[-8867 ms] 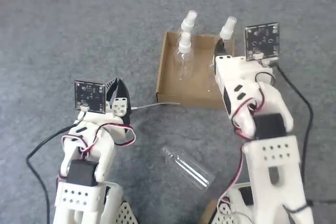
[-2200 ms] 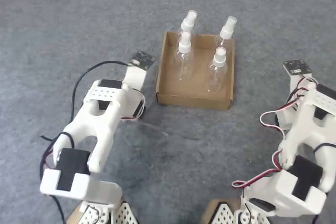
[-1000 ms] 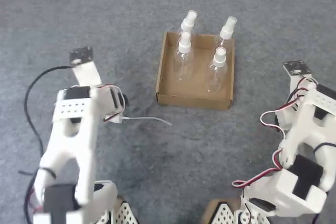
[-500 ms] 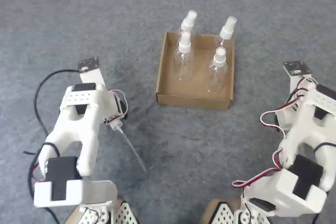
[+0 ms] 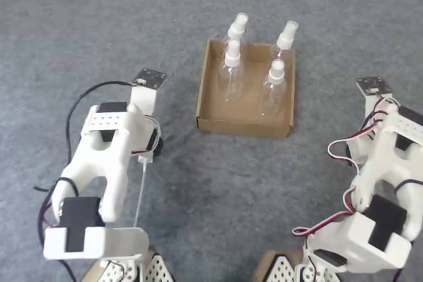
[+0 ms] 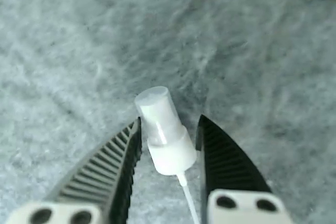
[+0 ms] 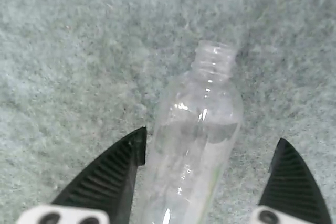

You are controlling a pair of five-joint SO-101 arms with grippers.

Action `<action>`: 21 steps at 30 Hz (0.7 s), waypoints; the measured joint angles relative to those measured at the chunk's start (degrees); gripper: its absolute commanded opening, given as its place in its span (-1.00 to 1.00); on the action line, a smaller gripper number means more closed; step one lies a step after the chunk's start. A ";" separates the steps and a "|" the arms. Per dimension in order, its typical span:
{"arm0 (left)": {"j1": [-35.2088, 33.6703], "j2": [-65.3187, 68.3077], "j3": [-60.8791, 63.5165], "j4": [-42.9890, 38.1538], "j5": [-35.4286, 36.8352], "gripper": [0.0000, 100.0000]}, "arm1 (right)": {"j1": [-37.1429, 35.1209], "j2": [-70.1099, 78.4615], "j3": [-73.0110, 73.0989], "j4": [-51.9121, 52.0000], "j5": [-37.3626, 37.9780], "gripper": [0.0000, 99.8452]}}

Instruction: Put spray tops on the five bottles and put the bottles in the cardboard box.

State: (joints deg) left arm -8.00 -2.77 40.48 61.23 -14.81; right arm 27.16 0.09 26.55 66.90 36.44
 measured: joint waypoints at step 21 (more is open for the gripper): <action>-4.31 -7.38 4.48 -5.80 2.64 -0.60 | 1.14 0.00 0.00 0.00 -0.18 -0.36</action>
State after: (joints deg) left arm -12.31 -10.15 44.97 55.43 -12.18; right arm 28.31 0.09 26.55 66.90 36.26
